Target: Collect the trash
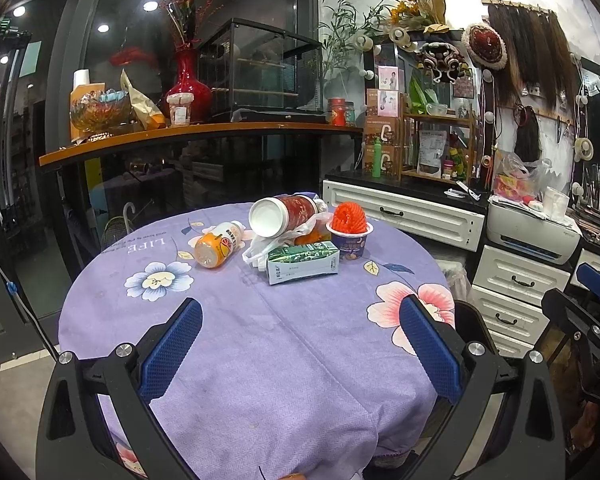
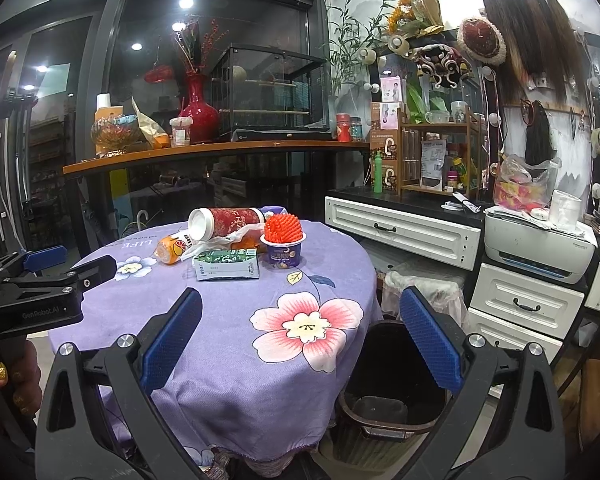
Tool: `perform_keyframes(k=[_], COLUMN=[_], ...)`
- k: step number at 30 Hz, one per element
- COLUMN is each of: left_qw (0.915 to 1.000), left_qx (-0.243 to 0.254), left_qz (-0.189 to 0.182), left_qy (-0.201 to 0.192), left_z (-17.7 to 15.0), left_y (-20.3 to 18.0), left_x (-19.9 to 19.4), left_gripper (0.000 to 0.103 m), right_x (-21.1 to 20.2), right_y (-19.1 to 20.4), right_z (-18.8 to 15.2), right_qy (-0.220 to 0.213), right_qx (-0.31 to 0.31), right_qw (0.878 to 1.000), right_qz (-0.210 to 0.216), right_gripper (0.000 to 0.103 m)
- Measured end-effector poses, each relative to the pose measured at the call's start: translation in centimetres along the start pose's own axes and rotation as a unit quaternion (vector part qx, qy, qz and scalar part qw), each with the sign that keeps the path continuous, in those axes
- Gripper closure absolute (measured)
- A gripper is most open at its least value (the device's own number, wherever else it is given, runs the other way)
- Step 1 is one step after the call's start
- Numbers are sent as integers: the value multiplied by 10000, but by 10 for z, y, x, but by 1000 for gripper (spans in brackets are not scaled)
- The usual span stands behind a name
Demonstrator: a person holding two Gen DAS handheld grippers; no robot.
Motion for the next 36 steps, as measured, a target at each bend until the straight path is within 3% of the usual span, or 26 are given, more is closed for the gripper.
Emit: perform_keyframes(k=[28, 36], left_qw=[9998, 9974], left_qx=[8, 87], left_qz=[24, 12], left_qy=[202, 722], left_z=[-6, -25], left_y=[6, 10], left_x=[10, 35], left_gripper=[5, 5], right_x=[12, 40], right_y=[3, 5], right_z=[-12, -28], right_qy=[173, 602], right_qx=[20, -40], right_qw=[9998, 9975], right_qz=[39, 358], right_gripper=[5, 5])
Point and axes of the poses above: each gripper's, at about its wrist camera, not at the fingertips, and x roughly the way its jaws point, y to its left, z to its top, the point moved 10 cm from there along x, roughly the way its jaws point, and after that the axes turned 14 degrees about -x, right-handed, at the moved point
